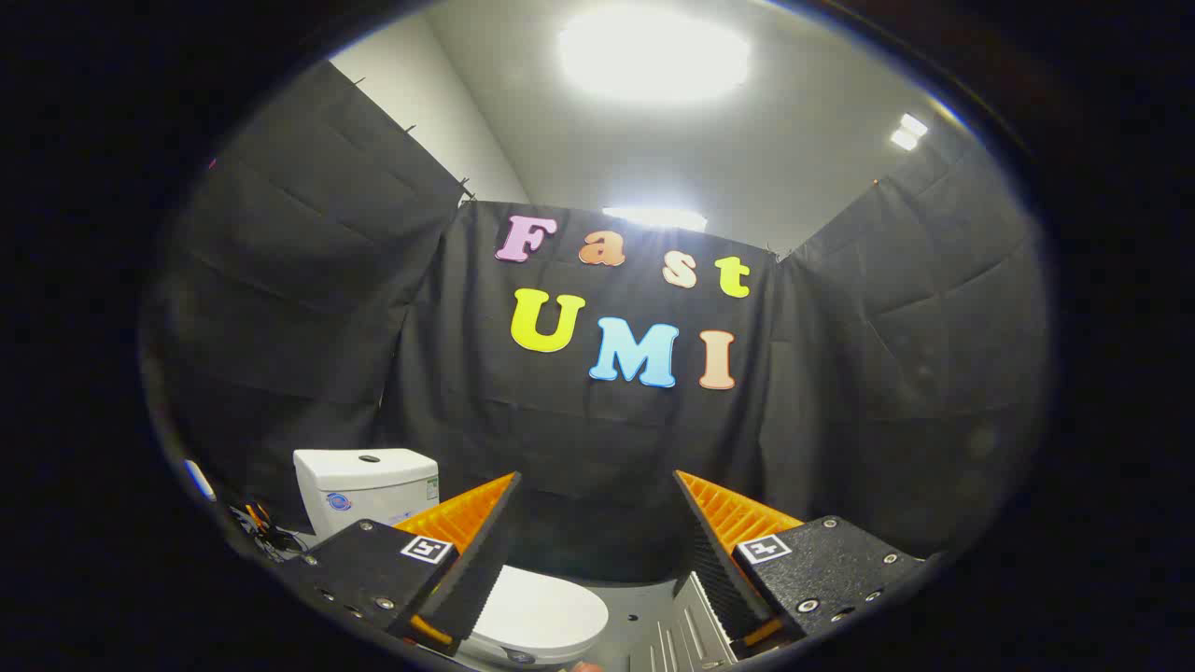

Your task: Open the toilet lid.

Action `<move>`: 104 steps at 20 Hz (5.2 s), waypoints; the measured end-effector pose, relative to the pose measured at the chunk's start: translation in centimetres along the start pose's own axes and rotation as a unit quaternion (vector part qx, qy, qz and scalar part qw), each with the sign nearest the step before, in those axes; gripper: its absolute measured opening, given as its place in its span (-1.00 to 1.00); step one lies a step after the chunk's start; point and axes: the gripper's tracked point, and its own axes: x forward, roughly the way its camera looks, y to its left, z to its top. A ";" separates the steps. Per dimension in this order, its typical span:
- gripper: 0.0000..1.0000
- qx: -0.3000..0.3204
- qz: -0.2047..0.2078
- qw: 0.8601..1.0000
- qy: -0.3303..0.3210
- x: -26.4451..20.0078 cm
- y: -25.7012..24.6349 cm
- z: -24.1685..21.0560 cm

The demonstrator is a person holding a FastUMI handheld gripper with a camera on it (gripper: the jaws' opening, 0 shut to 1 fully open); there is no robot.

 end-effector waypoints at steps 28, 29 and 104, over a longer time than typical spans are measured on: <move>0.90 0.083 0.007 0.990 0.116 2.7 0.6 -13.4; 0.90 0.080 0.010 0.989 0.123 2.8 0.9 -14.5; -1.00 0.622 -0.141 0.687 0.349 -1.4 13.0 -50.6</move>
